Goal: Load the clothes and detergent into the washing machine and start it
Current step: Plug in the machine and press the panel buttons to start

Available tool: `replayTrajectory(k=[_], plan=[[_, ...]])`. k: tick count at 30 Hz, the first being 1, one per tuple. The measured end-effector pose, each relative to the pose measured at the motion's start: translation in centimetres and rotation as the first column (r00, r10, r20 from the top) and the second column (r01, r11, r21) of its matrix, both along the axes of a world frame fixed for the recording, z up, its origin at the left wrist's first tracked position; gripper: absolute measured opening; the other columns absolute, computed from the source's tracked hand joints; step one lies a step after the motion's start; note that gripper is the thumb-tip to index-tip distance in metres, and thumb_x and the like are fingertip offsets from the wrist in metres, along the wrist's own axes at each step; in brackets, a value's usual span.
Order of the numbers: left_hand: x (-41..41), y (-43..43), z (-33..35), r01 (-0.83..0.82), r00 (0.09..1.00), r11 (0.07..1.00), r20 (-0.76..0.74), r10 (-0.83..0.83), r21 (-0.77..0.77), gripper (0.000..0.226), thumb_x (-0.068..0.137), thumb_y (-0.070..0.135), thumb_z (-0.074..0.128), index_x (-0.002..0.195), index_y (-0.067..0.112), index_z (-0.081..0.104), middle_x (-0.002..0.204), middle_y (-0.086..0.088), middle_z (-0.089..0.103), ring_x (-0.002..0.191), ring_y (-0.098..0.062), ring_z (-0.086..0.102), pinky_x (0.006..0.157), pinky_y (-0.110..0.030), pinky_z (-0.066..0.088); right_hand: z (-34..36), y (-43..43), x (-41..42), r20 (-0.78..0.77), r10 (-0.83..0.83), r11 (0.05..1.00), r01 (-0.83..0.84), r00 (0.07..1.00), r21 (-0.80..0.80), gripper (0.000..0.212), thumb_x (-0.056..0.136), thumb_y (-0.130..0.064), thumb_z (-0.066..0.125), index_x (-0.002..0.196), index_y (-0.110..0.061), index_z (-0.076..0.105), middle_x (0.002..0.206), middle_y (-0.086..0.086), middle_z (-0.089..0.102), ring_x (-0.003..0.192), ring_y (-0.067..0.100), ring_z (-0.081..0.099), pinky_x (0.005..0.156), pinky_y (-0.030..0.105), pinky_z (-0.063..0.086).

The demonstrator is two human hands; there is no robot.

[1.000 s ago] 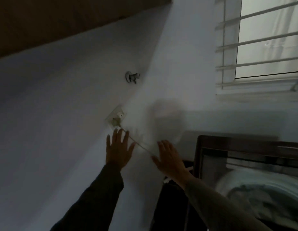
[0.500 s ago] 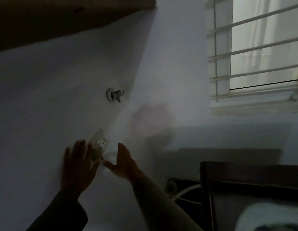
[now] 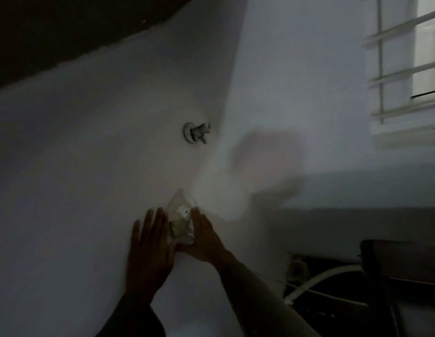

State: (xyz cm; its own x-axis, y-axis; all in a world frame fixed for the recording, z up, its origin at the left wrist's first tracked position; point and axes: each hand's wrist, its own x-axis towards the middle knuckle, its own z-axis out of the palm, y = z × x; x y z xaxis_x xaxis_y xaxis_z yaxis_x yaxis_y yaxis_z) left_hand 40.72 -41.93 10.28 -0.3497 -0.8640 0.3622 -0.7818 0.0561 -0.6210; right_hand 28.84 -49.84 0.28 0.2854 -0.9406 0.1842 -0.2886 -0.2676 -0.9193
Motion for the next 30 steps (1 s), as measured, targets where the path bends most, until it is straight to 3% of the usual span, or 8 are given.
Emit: replayTrajectory(k=[2,6,13,16,18,21,24,30], plan=[[-0.1,-0.1,-0.1,-0.012,1.0,1.0,0.003,0.012,0.0,0.065,0.096,0.039,0.029,0.144,-0.003,0.043,0.155,-0.02,0.034,0.146,-0.037,0.027,0.12,-0.056,0.016,1.2,1.1,-1.2,-0.002,-0.005,0.998,0.005,1.0,-0.061,0.135,0.061,-0.097,0.037,0.156,-0.008,0.002,0.164,0.009,0.005,0.15,0.029,0.01,0.12,0.043,0.021],[-0.1,0.2,0.0,0.013,0.999,1.0,0.04,-0.012,-0.026,0.063,0.097,0.036,0.034,0.146,-0.004,0.037,0.157,-0.022,0.03,0.148,-0.039,0.023,0.119,-0.057,0.018,1.8,1.7,-1.3,-0.048,0.047,0.986,-0.054,0.998,-0.157,0.103,0.082,-0.072,0.052,0.156,-0.029,-0.006,0.164,-0.001,-0.01,0.151,0.027,0.004,0.118,0.047,0.025],[-0.1,0.1,-0.2,0.035,0.999,0.999,0.033,-0.034,-0.036,0.063,0.096,0.033,0.045,0.147,-0.005,0.036,0.158,-0.021,0.028,0.149,-0.036,0.021,0.12,-0.056,0.018,0.3,0.9,-0.4,-0.056,0.077,0.993,-0.082,0.995,-0.084,0.102,0.077,-0.084,0.043,0.15,-0.045,-0.016,0.163,-0.004,-0.018,0.15,0.031,-0.011,0.119,0.057,0.017],[-0.2,0.1,0.0,0.034,0.999,0.999,0.008,-0.034,-0.028,0.064,0.096,0.033,0.045,0.147,-0.005,0.037,0.157,-0.021,0.03,0.148,-0.035,0.023,0.12,-0.054,0.019,-0.3,0.3,0.5,-0.104,0.109,0.991,-0.116,0.989,-0.059,0.115,0.057,-0.101,0.022,0.148,-0.046,-0.022,0.163,0.0,-0.019,0.148,0.03,-0.021,0.119,0.058,0.004],[-0.3,0.1,0.0,0.043,0.999,0.999,-0.007,-0.043,0.002,0.064,0.096,0.033,0.046,0.146,-0.006,0.037,0.156,-0.022,0.032,0.148,-0.035,0.026,0.119,-0.054,0.022,-0.3,0.1,0.8,-0.115,0.131,0.991,-0.132,0.985,-0.007,0.123,0.05,-0.104,0.021,0.149,-0.044,-0.021,0.163,0.001,-0.019,0.148,0.032,-0.021,0.118,0.059,0.003],[-0.6,0.1,0.3,0.042,0.998,0.999,-0.049,-0.042,0.005,0.065,0.095,0.034,0.046,0.145,-0.006,0.039,0.153,-0.022,0.036,0.145,-0.035,0.032,0.119,-0.052,0.024,1.1,0.8,-0.2,-0.13,0.157,0.987,-0.15,0.979,0.062,0.116,0.059,-0.093,0.039,0.144,-0.05,-0.025,0.163,0.001,-0.02,0.148,0.037,-0.017,0.116,0.063,0.008],[-0.8,0.1,0.6,0.037,0.997,0.999,-0.072,-0.036,0.01,0.062,0.097,0.034,0.04,0.143,-0.007,0.042,0.15,-0.024,0.041,0.141,-0.036,0.038,0.118,-0.051,0.025,1.8,2.3,-2.1,-0.17,0.165,0.983,-0.148,0.972,0.108,0.113,0.078,-0.066,0.065,0.149,-0.044,-0.02,0.162,0.0,-0.024,0.147,0.039,-0.015,0.116,0.065,0.013],[-2.9,2.6,-0.8,-0.062,0.979,0.997,-0.194,0.068,0.037,0.065,0.097,0.041,0.031,0.147,-0.001,0.038,0.153,-0.023,0.036,0.144,-0.038,0.033,0.117,-0.062,0.019,-0.1,7.6,-6.8,-0.259,0.078,0.994,-0.056,0.963,0.095,0.099,0.088,-0.054,0.061,0.154,-0.032,-0.009,0.164,0.001,-0.015,0.149,0.033,-0.008,0.117,0.059,0.02]])
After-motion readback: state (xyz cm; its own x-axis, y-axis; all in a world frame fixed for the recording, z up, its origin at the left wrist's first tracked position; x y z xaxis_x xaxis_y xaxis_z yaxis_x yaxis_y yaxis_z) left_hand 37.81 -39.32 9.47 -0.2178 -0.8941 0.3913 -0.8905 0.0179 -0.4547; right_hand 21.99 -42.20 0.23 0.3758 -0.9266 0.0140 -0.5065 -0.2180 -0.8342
